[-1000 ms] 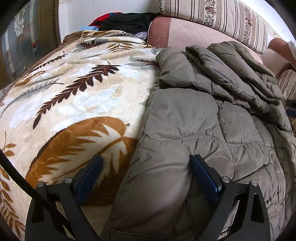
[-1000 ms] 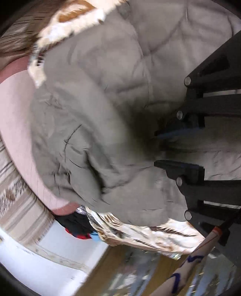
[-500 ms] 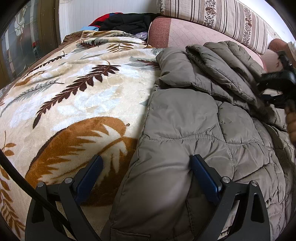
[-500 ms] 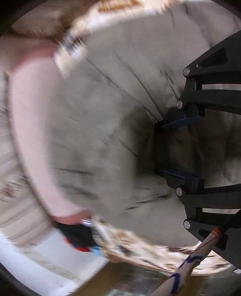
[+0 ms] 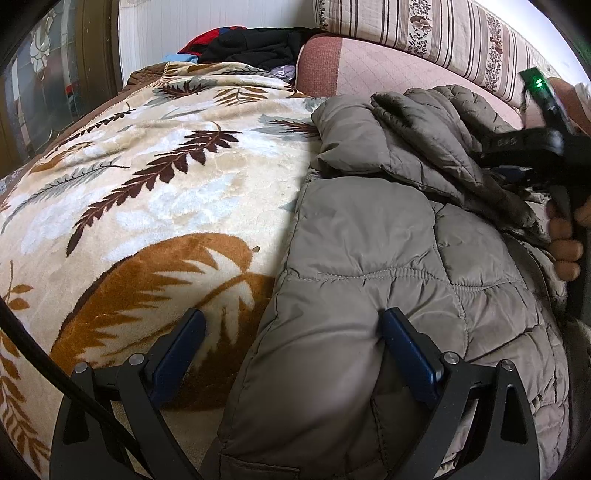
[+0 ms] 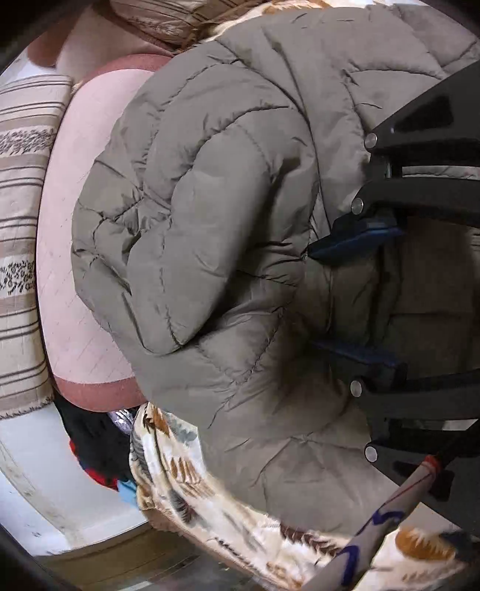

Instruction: Fold large clothes

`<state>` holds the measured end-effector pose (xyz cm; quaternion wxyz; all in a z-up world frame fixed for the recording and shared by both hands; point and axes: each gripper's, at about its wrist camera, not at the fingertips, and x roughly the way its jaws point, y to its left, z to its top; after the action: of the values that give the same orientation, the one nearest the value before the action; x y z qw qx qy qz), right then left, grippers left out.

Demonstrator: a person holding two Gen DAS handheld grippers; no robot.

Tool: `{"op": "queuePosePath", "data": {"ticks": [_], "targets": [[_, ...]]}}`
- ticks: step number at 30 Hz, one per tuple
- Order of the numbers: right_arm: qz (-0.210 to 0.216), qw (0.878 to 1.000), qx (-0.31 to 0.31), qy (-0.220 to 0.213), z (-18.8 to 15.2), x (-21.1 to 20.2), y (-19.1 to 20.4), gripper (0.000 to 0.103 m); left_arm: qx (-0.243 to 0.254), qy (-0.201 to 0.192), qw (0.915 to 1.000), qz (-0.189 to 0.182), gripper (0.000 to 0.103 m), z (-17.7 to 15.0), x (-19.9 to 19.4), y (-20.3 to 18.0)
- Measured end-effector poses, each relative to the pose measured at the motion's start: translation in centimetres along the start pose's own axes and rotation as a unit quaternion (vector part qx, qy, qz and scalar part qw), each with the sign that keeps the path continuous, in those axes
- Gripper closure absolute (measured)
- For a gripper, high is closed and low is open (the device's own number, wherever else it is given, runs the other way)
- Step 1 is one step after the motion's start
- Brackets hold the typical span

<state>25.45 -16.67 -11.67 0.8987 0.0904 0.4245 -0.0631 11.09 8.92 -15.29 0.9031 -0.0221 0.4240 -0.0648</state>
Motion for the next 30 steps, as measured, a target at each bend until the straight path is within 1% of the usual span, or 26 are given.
{"op": "queuePosePath", "data": {"ticks": [2, 4, 5, 6, 8, 11, 12, 14, 15, 16, 17, 18, 20, 21, 23, 25, 26, 27, 28, 30], "targets": [[0.019, 1.000, 0.013, 0.001, 0.3, -1.4, -0.5, 0.053, 0.000, 0.001, 1.0000, 0.001, 0.007, 0.0, 0.0, 0.0], [0.037, 0.999, 0.024, -0.005, -0.6, -3.5, -1.4, 0.048, 0.000, 0.000, 1.0000, 0.000, 0.007, 0.0, 0.0, 0.0], [0.044, 0.999, 0.027, -0.007, -1.2, -4.5, -1.9, 0.043, -0.001, 0.001, 1.0000, -0.001, 0.007, 0.0, 0.0, 0.0], [0.050, 0.998, 0.028, -0.008, -2.1, -5.6, -2.3, 0.037, -0.002, 0.001, 1.0000, -0.002, 0.007, 0.0, 0.0, 0.1], [0.064, 0.997, 0.038, -0.002, -4.3, -7.9, -4.0, 0.030, -0.004, 0.002, 1.0000, -0.005, 0.007, 0.0, 0.1, 0.1], [0.069, 0.995, 0.067, 0.010, -7.8, -11.3, -8.1, 0.027, -0.006, 0.005, 0.9999, -0.007, 0.007, 0.1, 0.1, 0.1], [0.067, 0.995, 0.079, 0.013, -8.9, -12.3, -9.6, 0.026, -0.006, 0.008, 0.9999, -0.005, 0.007, 0.2, 0.1, 0.1], [0.058, 0.992, 0.110, 0.020, -11.3, -14.7, -13.2, 0.025, 0.002, 0.029, 0.9996, -0.002, 0.007, 0.7, 0.1, 0.0], [0.047, 0.991, 0.125, 0.023, -12.6, -15.9, -15.2, 0.025, 0.004, 0.039, 0.9992, -0.008, 0.012, 0.9, -0.2, 0.1], [0.036, 0.990, 0.134, 0.022, -13.3, -17.0, -16.8, 0.025, -0.001, 0.049, 0.9985, -0.024, 0.024, 1.2, -0.9, 0.5], [0.019, 0.989, 0.142, 0.019, -14.4, -18.4, -18.7, 0.025, -0.008, 0.055, 0.9978, -0.037, 0.028, 1.3, -1.5, 0.8], [0.005, 0.989, 0.148, 0.018, -15.3, -19.3, -20.1, 0.024, -0.020, 0.056, 0.9969, -0.052, 0.030, 1.5, -2.7, 1.5], [-0.019, 0.987, 0.160, 0.024, -17.3, -20.8, -23.0, 0.022, -0.037, 0.041, 0.9966, -0.061, 0.030, 1.7, -4.7, 2.8], [-0.028, 0.985, 0.167, 0.028, -18.1, -21.2, -24.1, 0.022, -0.044, 0.034, 0.9967, -0.060, 0.030, 2.0, -5.7, 3.7], [-0.041, 0.981, 0.187, 0.032, -19.9, -21.5, -26.6, 0.022, -0.058, 0.037, 0.9959, -0.059, 0.028, 2.4, -6.5, 5.4], [-0.045, 0.976, 0.210, 0.031, -21.4, -21.2, -28.9, 0.022, -0.080, 0.054, 0.9931, -0.067, 0.027, 2.7, -6.3, 7.3], [-0.042, 0.974, 0.220, 0.030, -22.0, -21.1, -29.7, 0.022, -0.091, 0.070, 0.9908, -0.072, 0.027, 2.6, -5.9, 8.2], [-0.032, 0.971, 0.234, 0.027, -22.6, -20.6, -30.4, 0.022, -0.101, 0.091, 0.9870, -0.086, 0.027, 2.4, -5.4, 9.0], [-0.022, 0.970, 0.241, 0.026, -22.9, -20.2, -30.7, 0.022, -0.106, 0.102, 0.9842, -0.099, 0.027, 2.1, -5.0, 9.4], [0.013, 0.966, 0.257, 0.023, -23.5, -19.5, -31.4, 0.022, -0.125, 0.130, 0.9749, -0.130, 0.027, 1.2, -3.8, 10.2]]}}
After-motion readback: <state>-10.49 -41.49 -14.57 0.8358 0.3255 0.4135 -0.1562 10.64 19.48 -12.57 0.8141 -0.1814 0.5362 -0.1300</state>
